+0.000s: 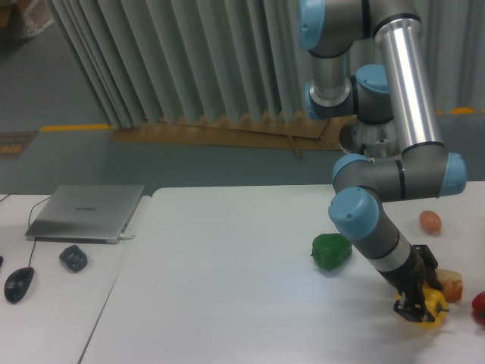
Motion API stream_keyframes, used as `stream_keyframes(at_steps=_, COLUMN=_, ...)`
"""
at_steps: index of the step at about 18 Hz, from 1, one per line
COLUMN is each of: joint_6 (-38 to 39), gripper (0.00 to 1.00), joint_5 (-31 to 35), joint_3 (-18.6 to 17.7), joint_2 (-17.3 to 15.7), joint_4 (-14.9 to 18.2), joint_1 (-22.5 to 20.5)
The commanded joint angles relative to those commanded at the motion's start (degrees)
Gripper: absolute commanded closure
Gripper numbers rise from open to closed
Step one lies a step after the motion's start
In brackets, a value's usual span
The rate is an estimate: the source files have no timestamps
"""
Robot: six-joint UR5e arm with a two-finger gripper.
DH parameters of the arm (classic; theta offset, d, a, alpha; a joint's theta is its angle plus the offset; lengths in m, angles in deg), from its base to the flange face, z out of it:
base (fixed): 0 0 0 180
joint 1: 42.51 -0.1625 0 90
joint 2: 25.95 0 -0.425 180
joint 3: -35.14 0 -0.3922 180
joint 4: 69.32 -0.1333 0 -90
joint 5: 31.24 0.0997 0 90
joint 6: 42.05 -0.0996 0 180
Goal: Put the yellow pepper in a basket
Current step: 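Lift the held yellow pepper and carry it away from the table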
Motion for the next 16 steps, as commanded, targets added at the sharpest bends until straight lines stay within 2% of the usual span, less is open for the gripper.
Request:
stream_keyframes(at_steps=4, joint_6=1.86, gripper=0.48, joint_5=-2.56, joint_3=-0.7, joint_2=-4.13, joint_4=0.09, joint_1=-1.84)
stream_keyframes(at_steps=9, joint_6=0.01, gripper=0.48, joint_5=-4.67, joint_3=-3.34, joint_2=-10.72, joint_4=0.35, joint_1=-8.6)
stream_keyframes(at_steps=12, joint_6=-4.81, gripper=0.48, joint_5=-4.76, joint_3=-2.9, joint_2=-11.17, joint_4=0.0, joint_1=-14.57)
stream_keyframes(at_steps=13, joint_6=-8.66, gripper=0.48, joint_5=-5.37, joint_3=-2.64, joint_2=-11.08, joint_4=-0.17, joint_1=-17.55)
stream_keyframes(at_steps=14, joint_6=-11.91, gripper=0.48, joint_5=-6.94, joint_3=-2.2, joint_2=-10.47, joint_4=-1.74, joint_1=-20.97)
stream_keyframes(at_steps=16, joint_6=-15.71, gripper=0.48, joint_5=-8.01, joint_3=-0.54, joint_2=-7.94, joint_4=-3.77, joint_1=-24.42)
